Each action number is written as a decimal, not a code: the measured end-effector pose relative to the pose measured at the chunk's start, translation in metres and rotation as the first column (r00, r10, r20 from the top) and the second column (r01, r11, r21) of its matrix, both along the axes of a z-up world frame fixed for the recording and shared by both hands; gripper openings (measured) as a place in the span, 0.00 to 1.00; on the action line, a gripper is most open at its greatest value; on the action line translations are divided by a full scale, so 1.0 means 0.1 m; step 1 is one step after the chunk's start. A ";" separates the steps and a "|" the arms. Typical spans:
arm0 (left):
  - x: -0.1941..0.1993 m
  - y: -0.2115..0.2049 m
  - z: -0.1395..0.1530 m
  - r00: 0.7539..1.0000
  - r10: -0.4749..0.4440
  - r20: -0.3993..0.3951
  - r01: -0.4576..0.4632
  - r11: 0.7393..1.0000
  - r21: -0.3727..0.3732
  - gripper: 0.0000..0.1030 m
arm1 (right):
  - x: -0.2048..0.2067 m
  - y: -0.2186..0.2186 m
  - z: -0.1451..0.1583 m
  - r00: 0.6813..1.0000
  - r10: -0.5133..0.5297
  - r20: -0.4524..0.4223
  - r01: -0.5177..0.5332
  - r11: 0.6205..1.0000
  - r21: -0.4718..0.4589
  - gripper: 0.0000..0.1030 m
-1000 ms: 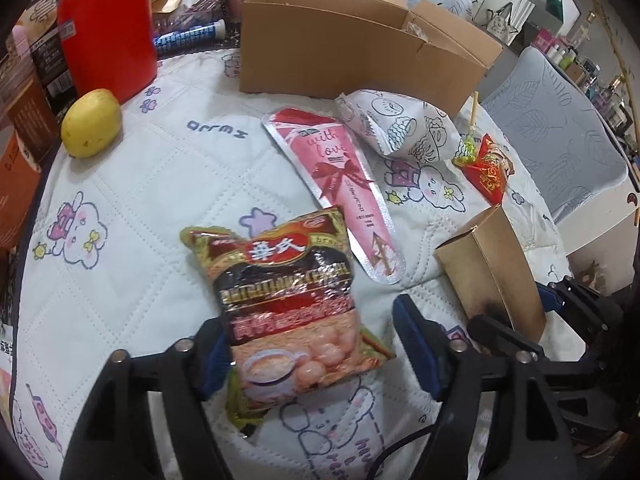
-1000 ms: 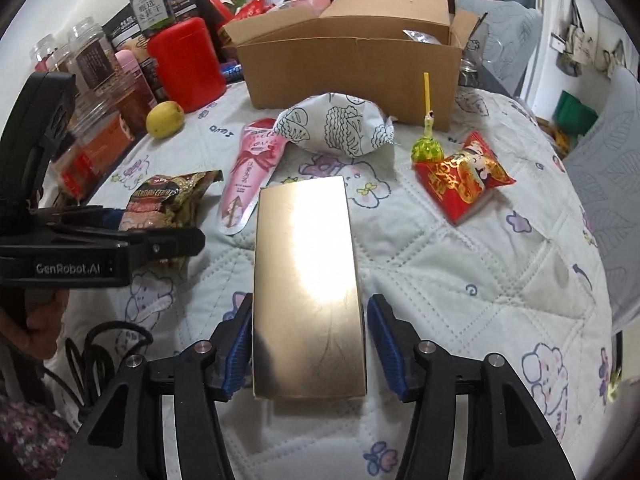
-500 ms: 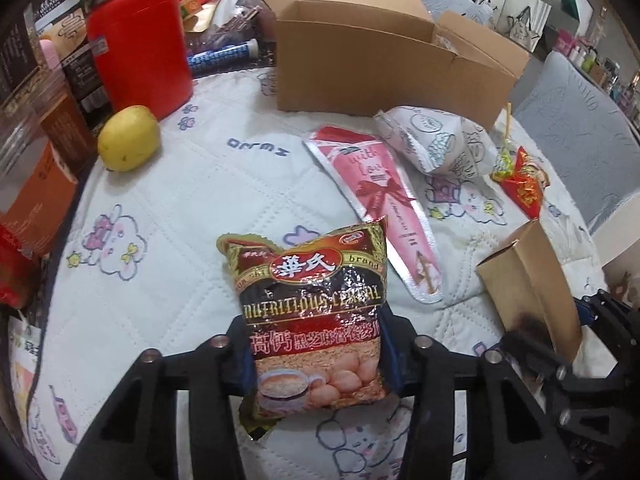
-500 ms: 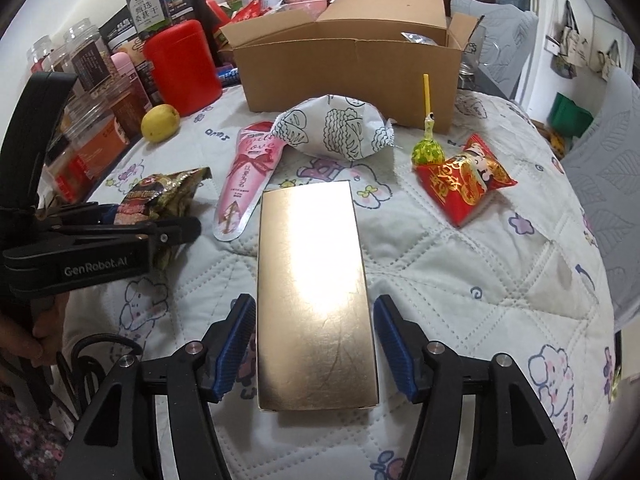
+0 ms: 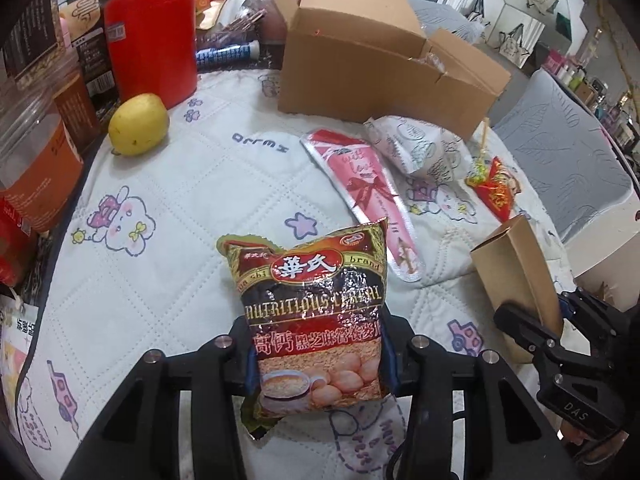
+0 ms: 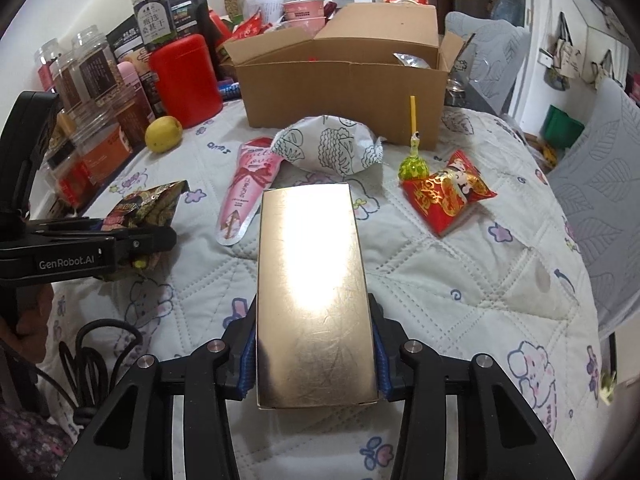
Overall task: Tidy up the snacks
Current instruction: 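Lift the cereal packet with the left tool while the right tool lifts the gold box, then carry the cereal packet and gold box with both tools over the cardboard box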
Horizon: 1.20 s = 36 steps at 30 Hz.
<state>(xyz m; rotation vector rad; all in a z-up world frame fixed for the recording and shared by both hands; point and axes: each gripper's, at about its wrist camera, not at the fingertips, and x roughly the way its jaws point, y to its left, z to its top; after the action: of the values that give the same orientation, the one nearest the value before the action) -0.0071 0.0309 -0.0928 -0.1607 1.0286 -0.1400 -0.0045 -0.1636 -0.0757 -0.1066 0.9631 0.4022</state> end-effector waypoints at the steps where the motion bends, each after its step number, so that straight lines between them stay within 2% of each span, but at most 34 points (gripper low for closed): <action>1: -0.01 -0.01 0.02 1.000 -0.004 0.004 0.004 1.000 -0.002 0.43 | -0.01 0.01 0.01 1.000 0.004 -0.001 -0.004 1.000 0.009 0.43; 18: -0.18 -0.16 0.49 0.987 -0.062 0.148 0.065 0.998 -0.014 0.43 | -0.22 0.05 0.35 0.998 -0.005 0.067 -0.001 0.996 0.086 0.43; 28: -0.15 -0.27 0.81 0.967 -0.101 0.232 0.108 0.994 -0.018 0.43 | -0.23 0.08 0.65 0.989 0.003 0.146 -0.017 0.996 0.093 0.43; 36: 0.00 -0.36 1.08 0.948 -0.113 0.297 0.121 0.993 -0.007 0.43 | -0.08 0.08 0.88 0.980 0.010 0.197 -0.028 0.995 0.092 0.43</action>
<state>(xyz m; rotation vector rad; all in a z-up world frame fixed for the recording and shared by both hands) -0.0073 -0.0053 0.0152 -0.0977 0.7363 -0.2774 -0.0124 -0.1559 0.0127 -0.0679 0.7473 0.4458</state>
